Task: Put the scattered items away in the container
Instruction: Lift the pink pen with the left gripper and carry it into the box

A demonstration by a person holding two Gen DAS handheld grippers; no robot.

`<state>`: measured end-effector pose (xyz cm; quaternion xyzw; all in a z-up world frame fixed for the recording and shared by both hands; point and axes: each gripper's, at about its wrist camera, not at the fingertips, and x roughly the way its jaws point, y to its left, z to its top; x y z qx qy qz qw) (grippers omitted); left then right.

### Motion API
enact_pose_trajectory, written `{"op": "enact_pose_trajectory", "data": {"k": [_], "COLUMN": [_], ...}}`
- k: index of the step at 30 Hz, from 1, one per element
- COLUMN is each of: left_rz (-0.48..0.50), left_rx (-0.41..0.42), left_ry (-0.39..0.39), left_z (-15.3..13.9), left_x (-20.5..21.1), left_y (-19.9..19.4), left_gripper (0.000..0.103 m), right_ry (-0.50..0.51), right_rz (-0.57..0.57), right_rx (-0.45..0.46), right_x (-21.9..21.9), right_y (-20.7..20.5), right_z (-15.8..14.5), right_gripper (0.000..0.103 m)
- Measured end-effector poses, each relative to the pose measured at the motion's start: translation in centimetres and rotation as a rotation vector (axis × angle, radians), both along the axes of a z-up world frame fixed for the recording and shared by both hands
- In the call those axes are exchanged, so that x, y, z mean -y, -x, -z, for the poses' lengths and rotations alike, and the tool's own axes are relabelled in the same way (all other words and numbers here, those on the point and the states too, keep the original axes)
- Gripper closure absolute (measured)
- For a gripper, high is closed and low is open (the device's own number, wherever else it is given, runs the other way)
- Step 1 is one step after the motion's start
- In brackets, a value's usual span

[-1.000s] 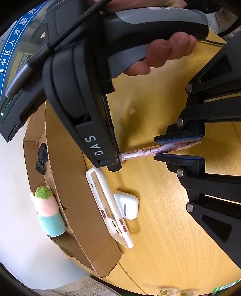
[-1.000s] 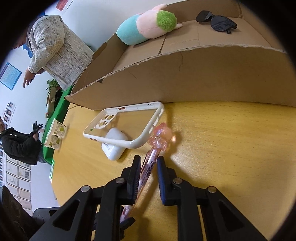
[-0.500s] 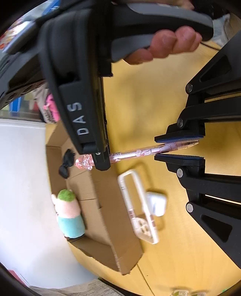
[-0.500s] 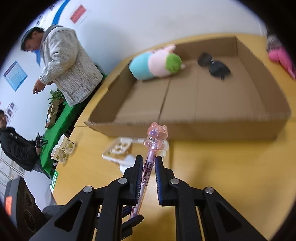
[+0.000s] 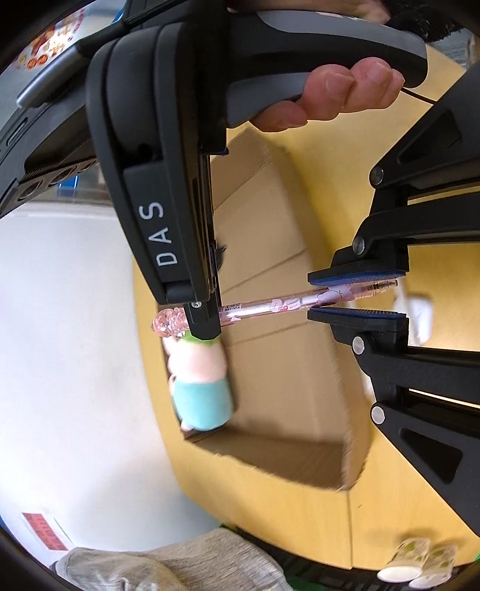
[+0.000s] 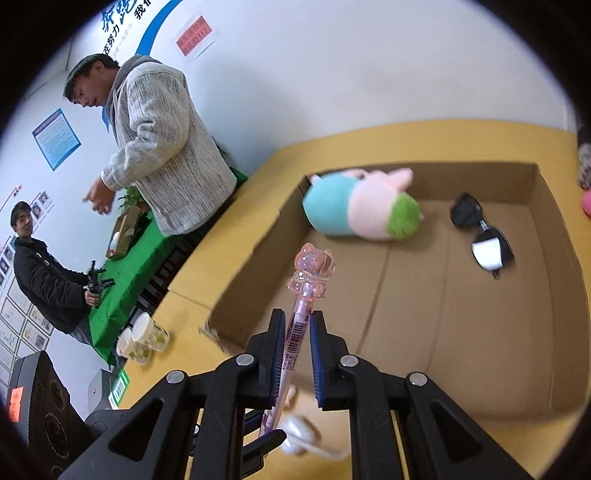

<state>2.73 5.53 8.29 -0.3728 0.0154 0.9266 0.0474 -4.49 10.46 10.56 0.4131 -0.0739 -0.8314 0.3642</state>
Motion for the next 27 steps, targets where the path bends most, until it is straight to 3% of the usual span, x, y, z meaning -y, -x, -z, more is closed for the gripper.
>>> {"op": "enact_pose_trajectory", "data": {"k": [9,17,27], "left_rz": [-0.082,-0.148,-0.193], "left_rx": [0.039,0.17,0.282], "left_ry": [-0.039,-0.061,-0.088], "left_z": [-1.2,1.9,5.1], "left_x": [4.1,6.2,9.1], "left_y": [5.8,8.7,11.2], "left_gripper": [0.091,0.091,0.092], "right_ry": [-0.01,-0.012,-0.034], "right_rz": [-0.074,-0.113,-0.144], "right_rx": [0.032,0.162,0.259], "right_x": [4.6,7.6,10.6], "right_y": [6.1,10.4,12.6], "right_z": [-1.6,2.6,6.3], "right_gripper": [0.091,0.091,0.091]}}
